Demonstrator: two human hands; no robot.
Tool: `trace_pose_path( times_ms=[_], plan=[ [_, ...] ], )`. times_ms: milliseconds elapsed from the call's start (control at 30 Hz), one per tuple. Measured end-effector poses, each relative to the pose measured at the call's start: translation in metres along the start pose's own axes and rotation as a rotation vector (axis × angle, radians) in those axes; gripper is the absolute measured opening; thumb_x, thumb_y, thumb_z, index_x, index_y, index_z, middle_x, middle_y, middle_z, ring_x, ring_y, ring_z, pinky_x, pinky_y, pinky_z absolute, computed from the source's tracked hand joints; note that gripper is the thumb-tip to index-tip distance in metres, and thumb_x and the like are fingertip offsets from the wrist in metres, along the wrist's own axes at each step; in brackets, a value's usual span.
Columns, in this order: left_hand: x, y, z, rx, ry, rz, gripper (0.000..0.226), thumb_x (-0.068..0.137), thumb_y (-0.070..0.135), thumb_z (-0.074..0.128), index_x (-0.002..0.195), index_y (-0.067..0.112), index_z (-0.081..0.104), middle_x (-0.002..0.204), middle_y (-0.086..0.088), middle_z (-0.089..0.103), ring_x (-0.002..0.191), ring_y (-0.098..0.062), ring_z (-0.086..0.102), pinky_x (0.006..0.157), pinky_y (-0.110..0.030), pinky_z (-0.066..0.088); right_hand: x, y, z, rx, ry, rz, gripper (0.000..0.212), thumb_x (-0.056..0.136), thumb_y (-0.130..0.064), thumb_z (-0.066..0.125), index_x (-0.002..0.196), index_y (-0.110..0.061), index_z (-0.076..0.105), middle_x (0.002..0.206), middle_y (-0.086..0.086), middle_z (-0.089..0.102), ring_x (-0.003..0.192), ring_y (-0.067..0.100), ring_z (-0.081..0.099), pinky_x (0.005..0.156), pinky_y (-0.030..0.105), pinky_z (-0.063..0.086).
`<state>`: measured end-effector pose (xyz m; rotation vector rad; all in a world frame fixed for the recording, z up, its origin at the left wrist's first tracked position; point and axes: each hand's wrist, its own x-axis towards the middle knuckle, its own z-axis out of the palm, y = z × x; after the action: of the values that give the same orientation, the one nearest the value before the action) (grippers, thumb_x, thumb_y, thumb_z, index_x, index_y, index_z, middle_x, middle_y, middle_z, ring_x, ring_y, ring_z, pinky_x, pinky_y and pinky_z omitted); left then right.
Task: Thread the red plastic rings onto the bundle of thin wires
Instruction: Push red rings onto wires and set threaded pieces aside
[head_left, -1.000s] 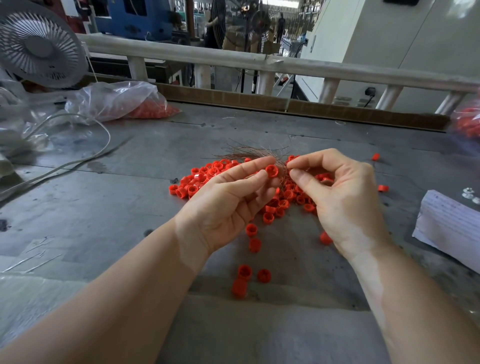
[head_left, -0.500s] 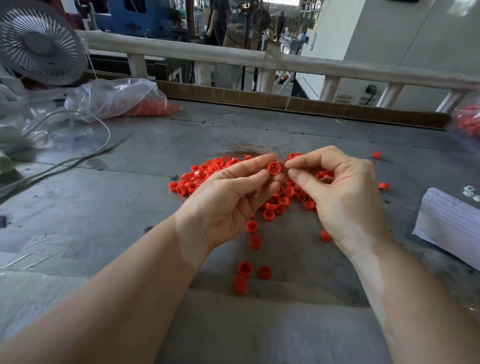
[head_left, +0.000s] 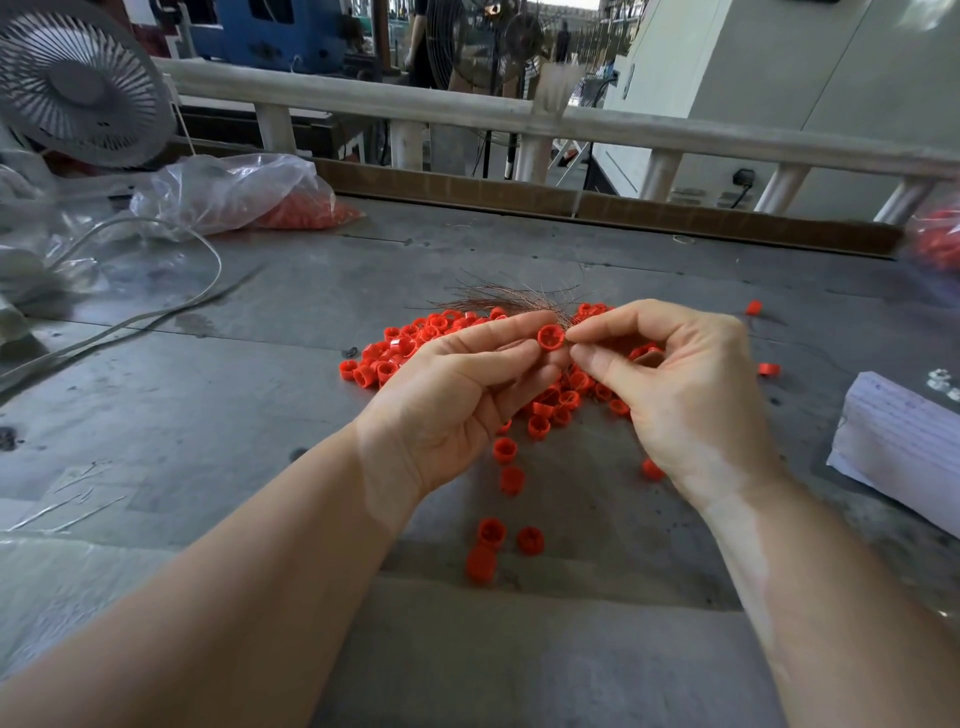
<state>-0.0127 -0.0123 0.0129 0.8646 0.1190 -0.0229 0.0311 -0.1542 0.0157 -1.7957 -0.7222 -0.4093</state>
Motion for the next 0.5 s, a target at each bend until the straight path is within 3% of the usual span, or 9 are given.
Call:
trace_pose_path(
  times_ms=[100,333,500],
  plan=[
    [-0.0006,0.0,-0.0003,0.023,0.0,0.011,0.023,0.064,-0.003,0.057,0.076,0.005,0.074,0.075,-0.012,0.071,0.063,-0.014,0.069,0.066,-0.02,0.057,-0.0002,-0.0003,0.0,-0.006,-0.013,-0.005,0.021,0.074,0.002,0.074,0.074,-0.019,0.072,0.067,-0.019,0.067,0.069,-0.008,0.063,0.066,0.004,0.04],
    [0.0004,-0.0005,-0.0016,0.052,0.006,0.018,0.022,0.063,-0.001,0.059,0.079,0.004,0.074,0.076,-0.012,0.071,0.064,-0.014,0.069,0.067,-0.02,0.057,-0.0005,-0.0012,0.0001,-0.027,-0.026,-0.017,0.018,0.075,0.002,0.074,0.076,-0.016,0.072,0.07,-0.017,0.066,0.068,-0.009,0.061,0.064,0.003,0.039],
    [0.0013,0.0002,-0.0022,0.028,0.011,0.005,0.021,0.079,-0.003,0.053,0.086,0.002,0.072,0.079,-0.013,0.072,0.068,-0.015,0.07,0.066,-0.02,0.057,-0.0013,-0.001,0.0001,-0.065,-0.02,-0.019,0.018,0.075,0.001,0.074,0.076,-0.017,0.072,0.07,-0.017,0.064,0.064,-0.01,0.058,0.06,0.003,0.037]
  ],
)
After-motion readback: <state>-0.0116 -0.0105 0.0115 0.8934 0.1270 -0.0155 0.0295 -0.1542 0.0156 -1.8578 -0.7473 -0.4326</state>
